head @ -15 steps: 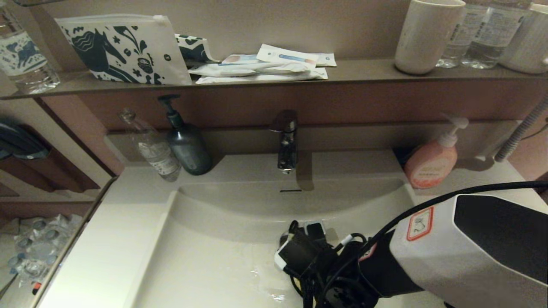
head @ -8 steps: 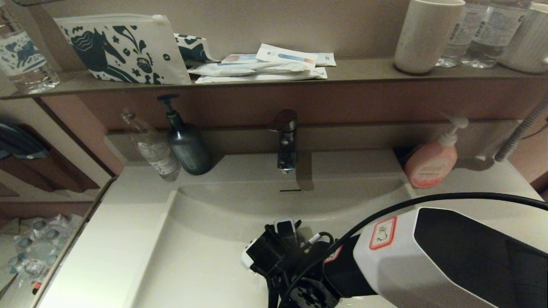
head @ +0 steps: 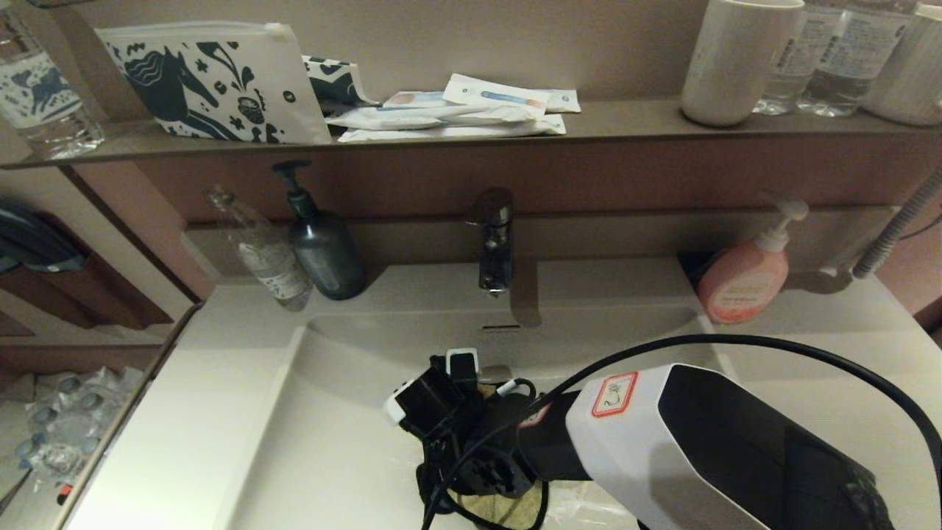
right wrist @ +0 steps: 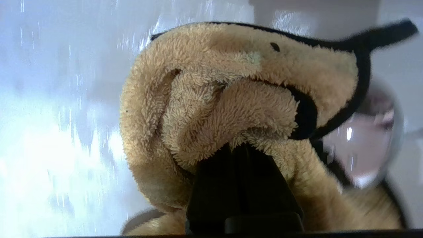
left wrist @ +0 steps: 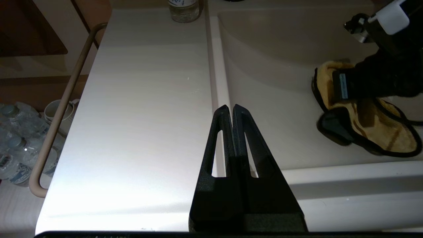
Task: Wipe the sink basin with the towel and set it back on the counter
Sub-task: Wipe the sink
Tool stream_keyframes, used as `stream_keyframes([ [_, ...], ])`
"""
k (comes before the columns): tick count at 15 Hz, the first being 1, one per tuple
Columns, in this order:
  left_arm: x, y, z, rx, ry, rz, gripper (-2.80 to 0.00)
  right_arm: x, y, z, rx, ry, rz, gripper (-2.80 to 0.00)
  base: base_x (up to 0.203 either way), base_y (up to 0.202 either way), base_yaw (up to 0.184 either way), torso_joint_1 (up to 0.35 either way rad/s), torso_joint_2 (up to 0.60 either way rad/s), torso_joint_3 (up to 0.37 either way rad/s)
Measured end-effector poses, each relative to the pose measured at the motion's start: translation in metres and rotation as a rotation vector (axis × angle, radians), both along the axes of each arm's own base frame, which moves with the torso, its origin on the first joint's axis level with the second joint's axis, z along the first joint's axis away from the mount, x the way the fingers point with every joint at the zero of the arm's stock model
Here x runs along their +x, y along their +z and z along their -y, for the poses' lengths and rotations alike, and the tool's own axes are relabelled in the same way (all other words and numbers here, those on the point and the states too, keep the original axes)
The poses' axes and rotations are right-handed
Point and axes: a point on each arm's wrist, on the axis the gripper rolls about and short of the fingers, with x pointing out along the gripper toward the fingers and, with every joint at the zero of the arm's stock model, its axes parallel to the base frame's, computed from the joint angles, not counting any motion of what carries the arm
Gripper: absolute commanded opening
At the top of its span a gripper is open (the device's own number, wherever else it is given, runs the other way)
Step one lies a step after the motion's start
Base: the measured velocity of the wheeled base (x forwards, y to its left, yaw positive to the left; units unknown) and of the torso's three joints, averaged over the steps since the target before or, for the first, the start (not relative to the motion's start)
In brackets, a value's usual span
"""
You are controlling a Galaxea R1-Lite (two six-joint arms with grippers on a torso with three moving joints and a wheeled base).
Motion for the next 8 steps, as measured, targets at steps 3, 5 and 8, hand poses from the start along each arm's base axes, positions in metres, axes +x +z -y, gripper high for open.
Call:
stream_keyframes([
  [3, 0.0, 0.0, 0.0, 0.0, 0.0, 0.0, -2.8, 0.019, 0.004, 0.009, 0.006, -0.042, 0.008, -2.8, 0.0, 0.0, 0.0, 0.0, 0.0, 0.0],
  [5, 0.0, 0.0, 0.0, 0.0, 0.0, 0.0, -2.8, 0.029, 0.007, 0.022, -0.014, -0.084, 0.007, -2.8, 0.0, 0.0, 0.0, 0.0, 0.0, 0.0],
  [8, 0.0, 0.0, 0.0, 0.0, 0.0, 0.0, -2.8, 0.037, 0.015, 0.041, -0.054, -0.135, -0.006, -2.8, 0.0, 0.0, 0.0, 0.0, 0.0, 0.0],
])
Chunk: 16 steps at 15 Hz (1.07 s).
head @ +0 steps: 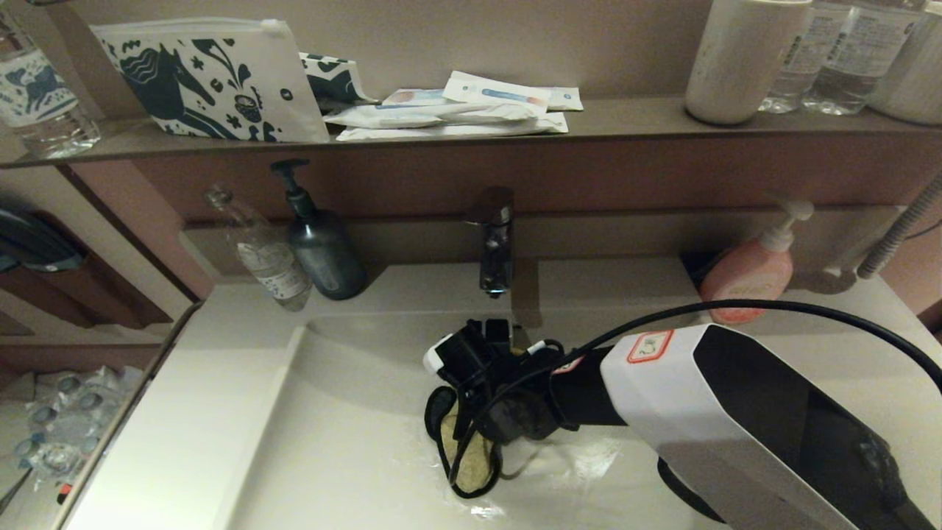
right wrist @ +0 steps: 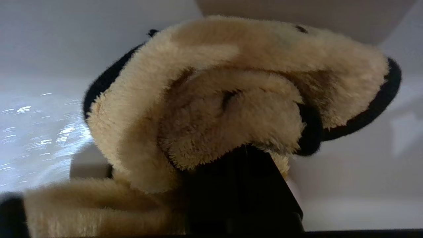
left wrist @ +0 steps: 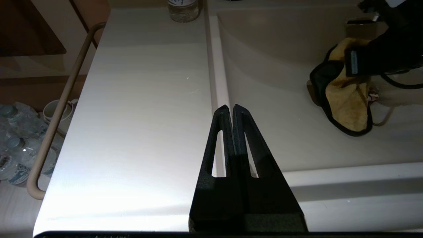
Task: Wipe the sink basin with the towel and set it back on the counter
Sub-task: Wipe the sink
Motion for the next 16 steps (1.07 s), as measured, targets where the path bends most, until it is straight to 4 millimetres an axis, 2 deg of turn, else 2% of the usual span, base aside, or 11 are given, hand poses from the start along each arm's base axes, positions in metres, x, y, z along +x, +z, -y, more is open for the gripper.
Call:
stream_keyframes([
  [6, 0.0, 0.0, 0.0, 0.0, 0.0, 0.0, -2.8, -0.003, 0.008, 0.036, -0.097, -0.067, -0.057, -2.8, 0.0, 0.0, 0.0, 0.0, 0.0, 0.0],
  [11, 0.0, 0.0, 0.0, 0.0, 0.0, 0.0, -2.8, -0.015, 0.013, 0.07, -0.159, -0.099, -0.118, -2.8, 0.0, 0.0, 0.0, 0.0, 0.0, 0.0],
  [14, 0.0, 0.0, 0.0, 0.0, 0.0, 0.0, -2.8, -0.038, 0.01, 0.086, -0.227, -0.077, -0.223, -2.8, 0.0, 0.0, 0.0, 0.0, 0.0, 0.0],
  [16, 0.0, 0.0, 0.0, 0.0, 0.0, 0.0, -2.8, -0.057, 0.006, 0.082, -0.238, -0.021, -0.276, -2.8, 0.0, 0.0, 0.0, 0.0, 0.0, 0.0],
])
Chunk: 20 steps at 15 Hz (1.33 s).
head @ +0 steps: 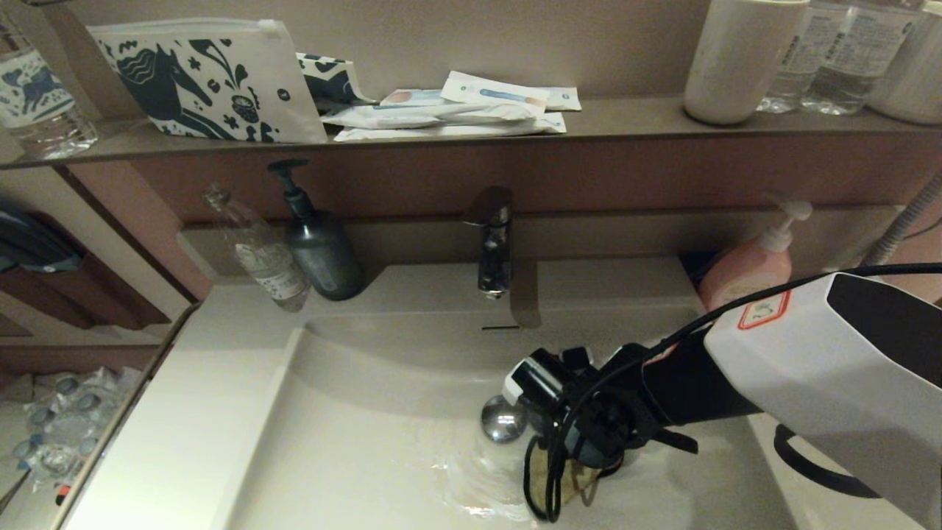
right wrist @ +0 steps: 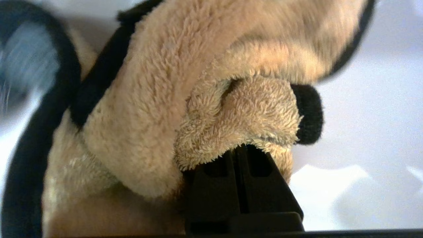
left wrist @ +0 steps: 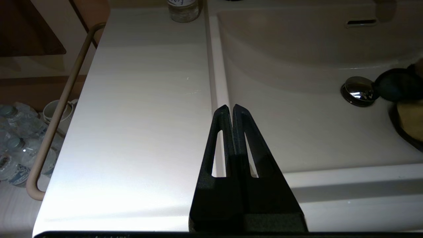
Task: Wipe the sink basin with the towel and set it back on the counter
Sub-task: Wipe the sink
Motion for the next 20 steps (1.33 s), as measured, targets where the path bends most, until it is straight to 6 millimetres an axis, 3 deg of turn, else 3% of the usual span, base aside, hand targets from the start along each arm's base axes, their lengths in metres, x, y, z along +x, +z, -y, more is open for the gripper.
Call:
stream_keyframes([
  [5, 0.0, 0.0, 0.0, 0.0, 0.0, 0.0, -2.8, -0.029, -0.009, -0.034, 0.106, 0.089, -0.023, -2.8, 0.0, 0.0, 0.0, 0.0, 0.0, 0.0],
  [10, 0.0, 0.0, 0.0, 0.0, 0.0, 0.0, -2.8, -0.038, 0.014, -0.03, 0.146, 0.088, -0.008, -2.8, 0.0, 0.0, 0.0, 0.0, 0.0, 0.0],
  [16, 0.0, 0.0, 0.0, 0.0, 0.001, 0.0, -2.8, -0.055, 0.08, 0.017, 0.228, 0.01, 0.058, -2.8, 0.0, 0.0, 0.0, 0.0, 0.0, 0.0],
  [20, 0.0, 0.0, 0.0, 0.0, 0.0, 0.0, -2.8, -0.076, 0.142, 0.088, 0.253, -0.079, 0.109, -2.8, 0.0, 0.0, 0.0, 0.0, 0.0, 0.0],
])
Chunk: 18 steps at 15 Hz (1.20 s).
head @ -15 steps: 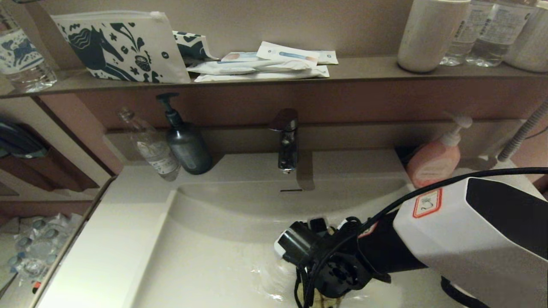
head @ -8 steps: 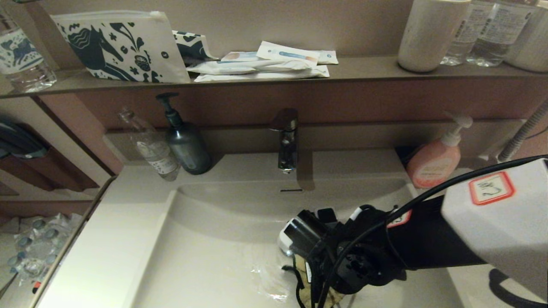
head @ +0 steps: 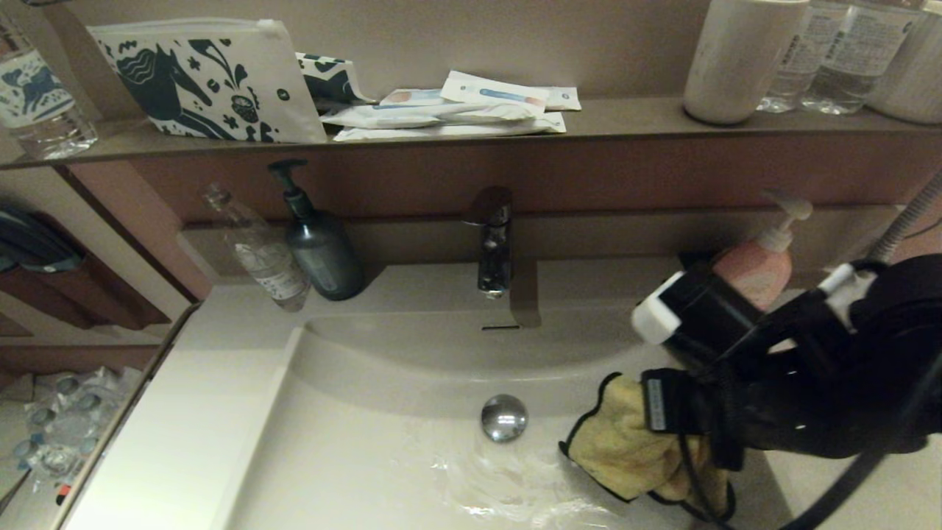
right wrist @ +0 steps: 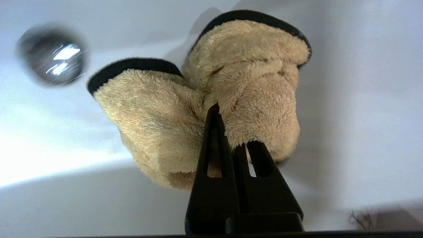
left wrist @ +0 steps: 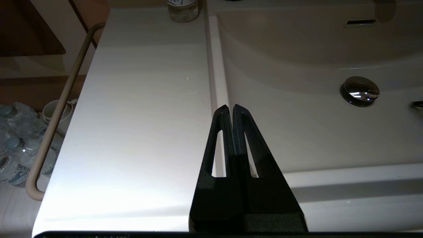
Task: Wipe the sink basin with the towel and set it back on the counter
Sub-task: Wipe the sink
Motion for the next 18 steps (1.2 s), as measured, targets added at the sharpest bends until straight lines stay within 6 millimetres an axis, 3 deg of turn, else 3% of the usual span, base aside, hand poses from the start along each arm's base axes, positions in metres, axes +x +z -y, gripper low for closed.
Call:
stream_keyframes([
  [4, 0.0, 0.0, 0.0, 0.001, 0.0, 0.0, -2.8, -0.02, 0.056, 0.081, 0.014, -0.1, 0.105, -2.8, 0.0, 0.0, 0.0, 0.0, 0.0, 0.0],
  [7, 0.0, 0.0, 0.0, 0.0, 0.0, 0.0, -2.8, -0.046, 0.091, 0.115, 0.033, -0.11, 0.201, -2.8, 0.0, 0.0, 0.0, 0.0, 0.0, 0.0],
  [10, 0.0, 0.0, 0.0, 0.0, 0.001, 0.0, -2.8, -0.07, 0.107, 0.136, 0.019, -0.133, 0.244, -2.8, 0.0, 0.0, 0.0, 0.0, 0.0, 0.0],
  [13, 0.0, 0.0, 0.0, 0.0, 0.0, 0.0, -2.8, -0.072, 0.107, 0.16, -0.051, -0.228, 0.24, -2.8, 0.0, 0.0, 0.0, 0.0, 0.0, 0.0],
  [18, 0.0, 0.0, 0.0, 0.0, 0.001, 0.0, -2.8, -0.066, 0.061, 0.178, -0.14, -0.281, 0.066, -2.8, 0.0, 0.0, 0.0, 0.0, 0.0, 0.0],
])
